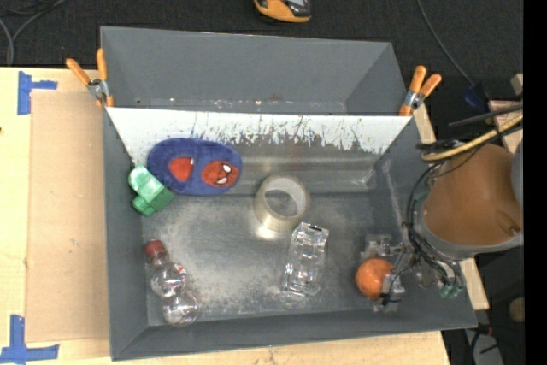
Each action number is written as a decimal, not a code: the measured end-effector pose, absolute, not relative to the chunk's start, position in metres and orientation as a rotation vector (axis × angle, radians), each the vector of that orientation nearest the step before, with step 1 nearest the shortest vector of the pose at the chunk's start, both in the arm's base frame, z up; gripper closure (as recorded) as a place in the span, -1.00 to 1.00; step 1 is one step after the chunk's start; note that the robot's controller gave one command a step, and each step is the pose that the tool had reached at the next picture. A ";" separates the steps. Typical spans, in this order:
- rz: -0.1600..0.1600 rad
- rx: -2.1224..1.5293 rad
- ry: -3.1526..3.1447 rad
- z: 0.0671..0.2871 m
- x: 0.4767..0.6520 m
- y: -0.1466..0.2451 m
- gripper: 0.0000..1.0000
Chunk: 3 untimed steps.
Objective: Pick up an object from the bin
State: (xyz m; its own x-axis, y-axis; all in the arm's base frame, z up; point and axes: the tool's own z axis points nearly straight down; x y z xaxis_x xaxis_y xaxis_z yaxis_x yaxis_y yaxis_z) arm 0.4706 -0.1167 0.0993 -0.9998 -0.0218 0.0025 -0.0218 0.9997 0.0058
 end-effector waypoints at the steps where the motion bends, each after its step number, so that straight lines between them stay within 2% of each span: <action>1: -0.009 0.035 -3.139 0.139 0.471 -0.116 1.00; 2: -0.008 0.032 -3.143 0.173 0.472 -0.117 1.00; 3: -0.006 0.032 -3.147 0.191 0.473 -0.117 1.00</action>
Offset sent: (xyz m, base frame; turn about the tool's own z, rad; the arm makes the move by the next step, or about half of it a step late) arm 0.0005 0.0002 0.0544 -0.0007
